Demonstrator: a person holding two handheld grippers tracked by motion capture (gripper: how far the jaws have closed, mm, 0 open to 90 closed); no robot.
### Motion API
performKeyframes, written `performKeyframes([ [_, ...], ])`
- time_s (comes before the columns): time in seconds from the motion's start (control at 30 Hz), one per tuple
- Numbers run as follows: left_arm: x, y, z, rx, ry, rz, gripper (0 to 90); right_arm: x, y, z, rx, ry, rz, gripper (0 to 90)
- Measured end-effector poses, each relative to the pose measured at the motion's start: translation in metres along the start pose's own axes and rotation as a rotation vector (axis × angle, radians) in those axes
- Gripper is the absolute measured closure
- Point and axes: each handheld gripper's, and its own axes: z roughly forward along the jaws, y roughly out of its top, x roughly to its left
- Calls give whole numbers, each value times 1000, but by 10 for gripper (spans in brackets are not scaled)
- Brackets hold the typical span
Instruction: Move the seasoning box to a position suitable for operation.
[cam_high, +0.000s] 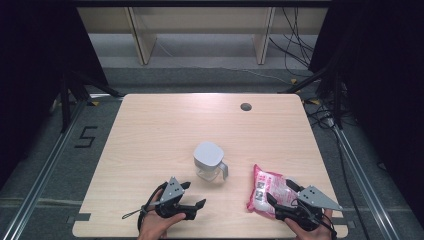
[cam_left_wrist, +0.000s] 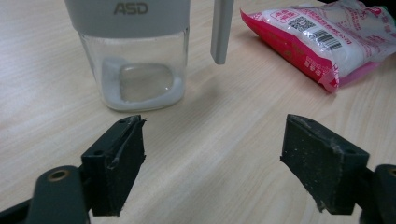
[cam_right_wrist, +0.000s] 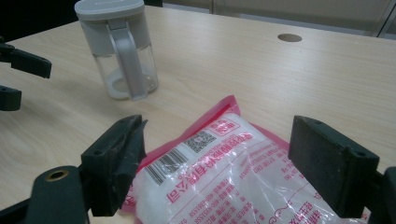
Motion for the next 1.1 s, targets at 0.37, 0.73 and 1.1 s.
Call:
performKeyframes([
  [0.37,-3,9,12,-22,-8,33,252,3,-1,0,14,-2,29,207],
  [0.73,-13,25,46,-1,-30,97,368,-1,-1,3,16,7,-19,208],
  [1.1,-28,35,76,-6,46,185,537,2,-2,4,25,43,1,214],
])
